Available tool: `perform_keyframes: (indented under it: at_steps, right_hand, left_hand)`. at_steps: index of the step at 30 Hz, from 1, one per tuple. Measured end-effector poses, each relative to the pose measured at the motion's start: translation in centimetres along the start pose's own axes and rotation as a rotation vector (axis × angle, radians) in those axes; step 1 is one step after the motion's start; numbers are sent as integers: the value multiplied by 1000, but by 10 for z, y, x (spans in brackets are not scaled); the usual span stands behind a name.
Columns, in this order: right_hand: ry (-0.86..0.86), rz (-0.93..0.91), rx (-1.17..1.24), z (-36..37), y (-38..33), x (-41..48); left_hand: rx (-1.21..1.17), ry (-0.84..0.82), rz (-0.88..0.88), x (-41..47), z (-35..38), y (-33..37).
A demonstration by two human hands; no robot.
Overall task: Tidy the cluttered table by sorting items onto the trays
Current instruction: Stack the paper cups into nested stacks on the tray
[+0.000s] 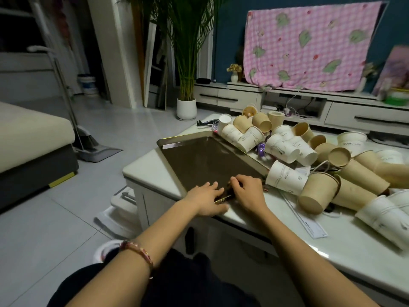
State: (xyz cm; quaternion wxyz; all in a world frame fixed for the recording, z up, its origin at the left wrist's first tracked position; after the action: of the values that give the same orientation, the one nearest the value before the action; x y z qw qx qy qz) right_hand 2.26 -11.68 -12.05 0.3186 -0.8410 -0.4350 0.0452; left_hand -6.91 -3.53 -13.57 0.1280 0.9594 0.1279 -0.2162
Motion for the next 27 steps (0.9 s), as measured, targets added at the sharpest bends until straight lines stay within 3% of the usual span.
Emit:
perform_keyframes:
  at_steps: [2,4,8,11,15,19,24,27]
  right_hand:
    - [-17,-1,5,1,1,-4]
    - [-33,-44,-37,1,-1,-9]
    - [-109,-115,-84,0,-5,-22]
    - [-130,-123,-57,-16,-5,-36]
    - [-37,-168,-111,-58,2,-57]
    - [107,-162,-321,-109,20,-51]
    - [-260,28,-562,-109,43,-10]
    - [-400,91,-557,-101,46,7]
  left_hand:
    - [-205,-91,44,-15,-8,-2]
    - [-342,-69,45,-37,-28,-7]
    - [-225,69,-33,-76,-74,-13]
    - [-183,73,-90,-89,-86,-2]
    - [-61,-33,-169,-62,-74,31]
    - [-85,26,-144,-4,-69,60]
    - [-278,108,-100,54,-44,66]
    - [-333,137,-48,62,-33,48]
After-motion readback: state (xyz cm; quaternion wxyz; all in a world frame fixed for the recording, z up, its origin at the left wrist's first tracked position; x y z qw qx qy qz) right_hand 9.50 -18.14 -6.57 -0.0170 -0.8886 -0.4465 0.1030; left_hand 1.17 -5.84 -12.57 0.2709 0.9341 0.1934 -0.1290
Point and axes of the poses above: each hand's wrist, its own x-axis towards the middle knuckle, its own z-axis out of the palm, y = z × x, the point moved 6 cm from there along x, towards the middle knuckle, and after that the axes turned 14 degrees about -y, right-handed, at the moved point
